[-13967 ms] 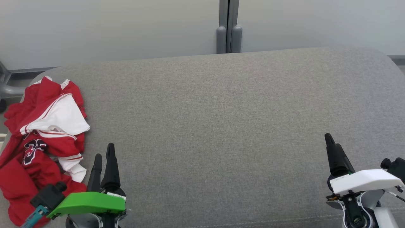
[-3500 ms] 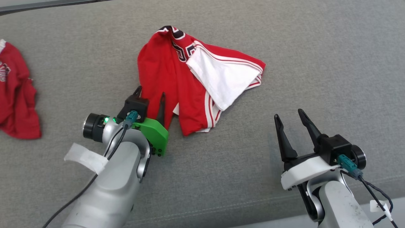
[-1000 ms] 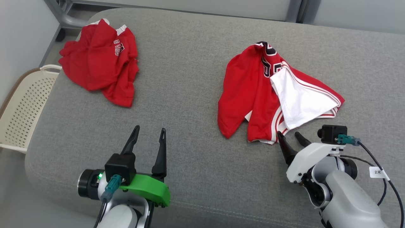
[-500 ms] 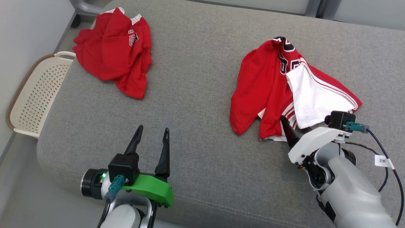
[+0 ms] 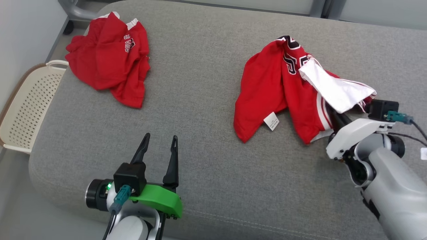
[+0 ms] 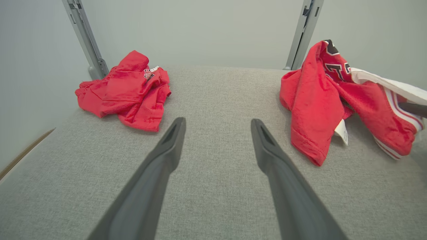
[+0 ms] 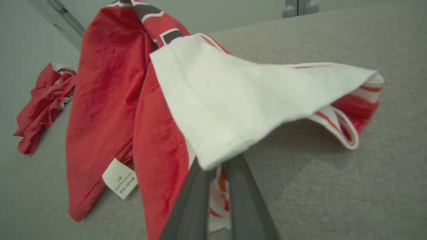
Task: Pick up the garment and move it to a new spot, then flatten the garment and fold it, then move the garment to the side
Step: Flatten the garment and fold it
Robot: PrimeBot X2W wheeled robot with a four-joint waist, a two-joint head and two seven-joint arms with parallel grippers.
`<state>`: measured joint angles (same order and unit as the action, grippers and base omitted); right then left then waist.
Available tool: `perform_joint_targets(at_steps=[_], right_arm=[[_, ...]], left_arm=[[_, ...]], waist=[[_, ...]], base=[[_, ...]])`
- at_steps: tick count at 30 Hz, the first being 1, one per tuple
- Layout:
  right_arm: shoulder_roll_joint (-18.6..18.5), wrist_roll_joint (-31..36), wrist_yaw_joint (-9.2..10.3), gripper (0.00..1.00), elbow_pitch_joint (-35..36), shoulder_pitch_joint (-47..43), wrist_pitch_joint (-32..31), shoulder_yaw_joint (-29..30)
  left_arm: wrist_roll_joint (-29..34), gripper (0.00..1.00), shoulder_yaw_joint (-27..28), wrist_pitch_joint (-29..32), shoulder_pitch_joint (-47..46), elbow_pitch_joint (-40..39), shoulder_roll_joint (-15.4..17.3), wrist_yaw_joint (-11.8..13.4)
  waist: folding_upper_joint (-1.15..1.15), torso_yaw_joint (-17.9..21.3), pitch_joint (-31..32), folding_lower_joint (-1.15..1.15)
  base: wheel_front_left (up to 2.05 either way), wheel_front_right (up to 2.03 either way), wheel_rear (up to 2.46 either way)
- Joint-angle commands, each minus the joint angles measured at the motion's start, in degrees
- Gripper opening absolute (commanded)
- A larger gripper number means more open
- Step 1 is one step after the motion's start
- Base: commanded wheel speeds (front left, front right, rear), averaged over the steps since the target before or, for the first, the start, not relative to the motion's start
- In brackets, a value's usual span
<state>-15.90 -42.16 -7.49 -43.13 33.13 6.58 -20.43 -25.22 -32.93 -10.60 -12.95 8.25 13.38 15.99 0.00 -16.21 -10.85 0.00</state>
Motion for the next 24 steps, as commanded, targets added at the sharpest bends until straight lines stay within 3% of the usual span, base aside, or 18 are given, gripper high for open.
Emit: perform_joint_targets(at_steps=[1,8,14,20,24], right_arm=[[-1.4,-0.1,0.00,0.00,0.9,0.4,-0.4,-0.1],[-11.3,1.0,0.00,0.00,5.5,1.2,-7.3,-0.8],[-19.4,-5.0,0.01,0.00,13.0,0.3,-18.8,-1.2],[-24.2,-7.2,0.00,0.00,24.1,-2.5,-23.5,1.7],[-25.5,-8.2,0.00,0.00,30.8,-4.5,-26.4,3.5]], left_arm=[[-0.2,1.00,0.1,-0.1,-0.1,0.2,0.0,0.2],[-0.2,1.00,-0.6,0.1,-0.2,-0.3,-0.1,0.3],[-0.1,1.00,-0.9,0.2,-0.9,-0.9,0.2,0.1],[-0.5,1.00,-0.6,0.4,0.8,-1.2,0.9,0.8],[-0.6,1.00,-0.6,0.6,1.2,-1.5,1.4,1.1]], waist=[[0.00,0.8,0.4,0.00],[0.00,2.3,0.5,0.00],[0.00,1.9,-0.2,0.00],[0.00,3.1,0.8,0.00],[0.00,4.3,1.6,0.00]], base=[[0.00,0.00,0.00],[0.00,0.00,0.00],[0.00,0.00,0.00],[0.00,0.00,0.00],[0.00,0.00,0.00]])
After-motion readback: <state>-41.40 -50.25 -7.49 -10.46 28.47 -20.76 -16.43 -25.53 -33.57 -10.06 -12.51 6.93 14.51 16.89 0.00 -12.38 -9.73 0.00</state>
